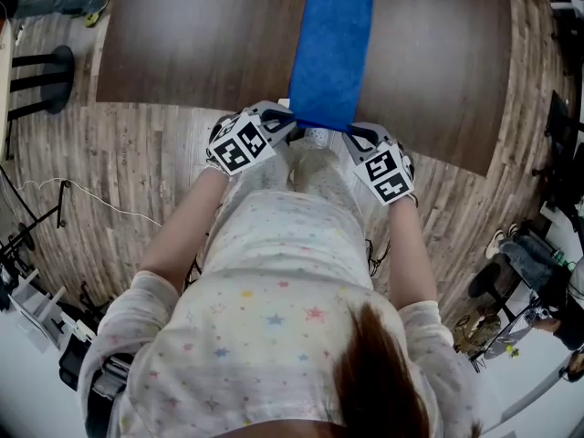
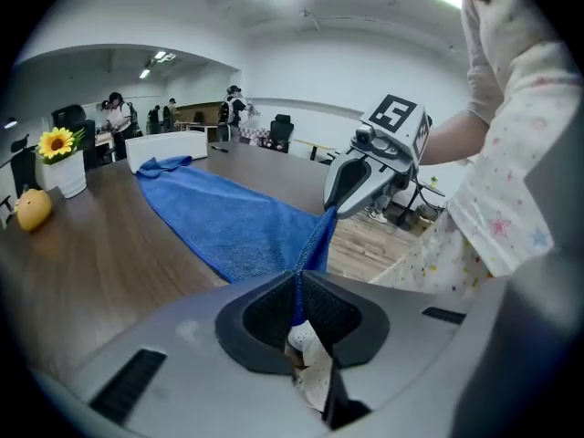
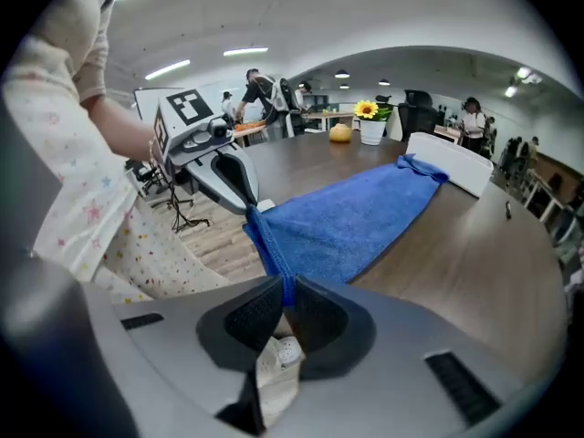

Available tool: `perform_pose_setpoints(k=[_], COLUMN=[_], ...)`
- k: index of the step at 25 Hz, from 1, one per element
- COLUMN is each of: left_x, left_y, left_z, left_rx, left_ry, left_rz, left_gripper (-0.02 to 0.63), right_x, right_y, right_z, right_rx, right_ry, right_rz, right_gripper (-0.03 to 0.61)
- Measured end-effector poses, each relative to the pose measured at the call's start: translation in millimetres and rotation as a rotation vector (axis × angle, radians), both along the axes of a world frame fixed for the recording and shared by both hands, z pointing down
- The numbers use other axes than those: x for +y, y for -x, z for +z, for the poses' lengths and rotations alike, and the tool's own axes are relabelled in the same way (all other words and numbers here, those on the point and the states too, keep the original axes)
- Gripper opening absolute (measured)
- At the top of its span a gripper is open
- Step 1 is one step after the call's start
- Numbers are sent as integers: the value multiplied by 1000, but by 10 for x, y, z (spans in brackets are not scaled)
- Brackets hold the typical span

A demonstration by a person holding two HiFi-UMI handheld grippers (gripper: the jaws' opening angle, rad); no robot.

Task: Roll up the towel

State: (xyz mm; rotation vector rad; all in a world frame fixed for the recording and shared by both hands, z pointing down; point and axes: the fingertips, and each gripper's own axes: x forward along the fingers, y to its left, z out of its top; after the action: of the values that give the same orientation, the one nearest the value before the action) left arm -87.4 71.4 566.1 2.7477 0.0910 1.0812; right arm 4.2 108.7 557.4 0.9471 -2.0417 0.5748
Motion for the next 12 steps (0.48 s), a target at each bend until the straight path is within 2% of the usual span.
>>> perform_pose_setpoints(k=[4, 9, 12], left_x=[-158, -371, -569], left_y=[-48, -141, -138], left_z=[-51, -45, -54], left_rx=[-3, 4, 2], left_ry=[-4, 30, -18], left_rz=[-22, -74, -135], left_gripper=[29, 29, 29], right_x=[-165, -359, -482], right_y=[-60, -197, -284], right_z=[-61, 24, 59], right_rx=[-59, -97, -105], right_ry=[21, 59, 55], right_rz=[56, 129, 203], right_gripper=[38, 37, 35])
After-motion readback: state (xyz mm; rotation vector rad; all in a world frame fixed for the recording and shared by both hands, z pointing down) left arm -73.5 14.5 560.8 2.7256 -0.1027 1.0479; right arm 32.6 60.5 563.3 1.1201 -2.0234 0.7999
